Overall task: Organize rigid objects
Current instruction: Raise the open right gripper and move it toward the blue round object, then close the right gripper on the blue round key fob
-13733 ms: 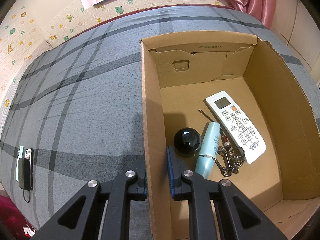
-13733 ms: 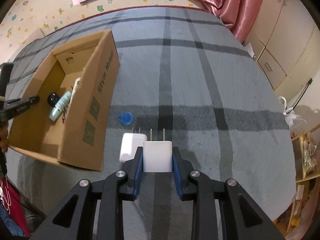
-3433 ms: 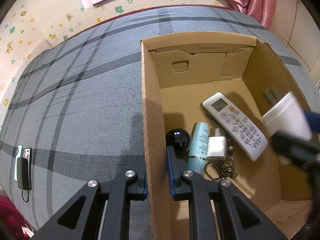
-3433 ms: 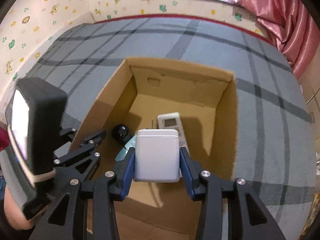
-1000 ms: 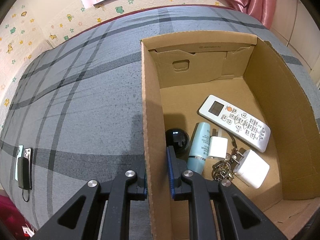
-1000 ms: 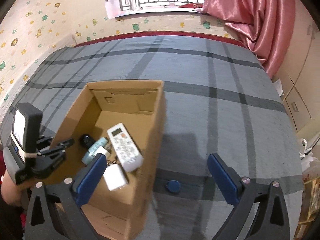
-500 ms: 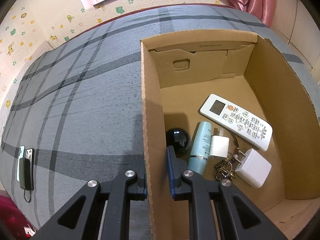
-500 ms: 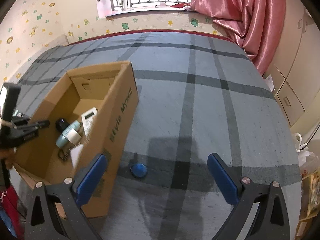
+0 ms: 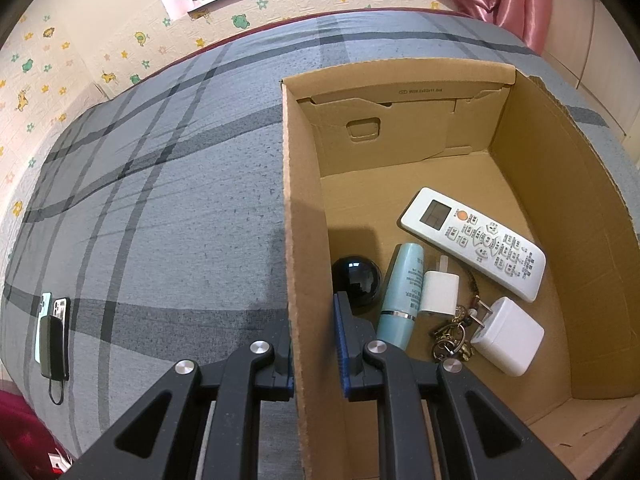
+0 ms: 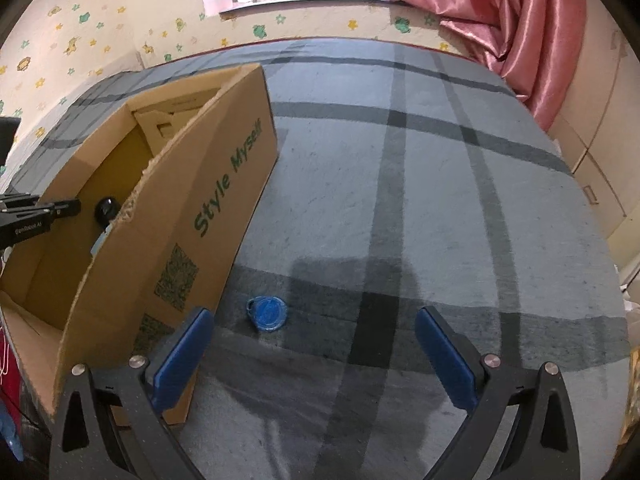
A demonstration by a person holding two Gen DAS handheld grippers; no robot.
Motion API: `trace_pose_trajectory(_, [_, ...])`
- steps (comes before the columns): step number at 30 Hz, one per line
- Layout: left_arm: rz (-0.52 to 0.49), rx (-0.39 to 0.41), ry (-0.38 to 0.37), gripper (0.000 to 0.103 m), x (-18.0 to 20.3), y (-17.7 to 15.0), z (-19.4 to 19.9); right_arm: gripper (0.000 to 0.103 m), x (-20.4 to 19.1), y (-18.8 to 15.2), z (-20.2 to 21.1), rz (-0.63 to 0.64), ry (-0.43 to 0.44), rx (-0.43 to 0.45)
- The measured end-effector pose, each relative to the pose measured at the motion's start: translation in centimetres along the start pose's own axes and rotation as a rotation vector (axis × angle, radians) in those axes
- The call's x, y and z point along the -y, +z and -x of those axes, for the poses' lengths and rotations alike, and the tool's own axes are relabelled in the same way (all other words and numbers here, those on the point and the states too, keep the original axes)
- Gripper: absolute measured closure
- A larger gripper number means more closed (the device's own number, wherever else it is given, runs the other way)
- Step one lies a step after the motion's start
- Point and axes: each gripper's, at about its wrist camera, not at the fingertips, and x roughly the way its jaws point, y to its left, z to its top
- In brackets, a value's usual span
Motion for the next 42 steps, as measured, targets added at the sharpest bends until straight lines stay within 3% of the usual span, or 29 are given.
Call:
trace_pose_trajectory(17, [0.007,0.0,-0.004,0.087,-0.1,0.0,0.0,0.033,-1.1,-0.3,-5.5,0.077,0.038,-0.093])
trace_pose_trajectory(19, [0.006,0.0,-0.002,0.087,-0.1,0.0,0.0,0.042,-1.5,-0.5,-5.4,0.091,0.046,-0.093])
trace_pose_trajectory(21, [0.008,-0.001,-0.003,0.087,-0.1,0.0,-0.1,0.063,-2.0,-0.6,-5.5,0.112,0.05,-0.093])
trace_pose_trajectory(23, [0.009,-0.001,-0.004,0.087,-0.2,0.1,-0.1,0.075,-2.5,-0.6,-5.4,0.127,0.052,-0.092])
trace_pose_trajectory(42, [-0.002,0.001,0.006,0.087,0.2,0.0,0.3,0.075,-2.8,0.0,-2.2,0.08,0.007,-0.052])
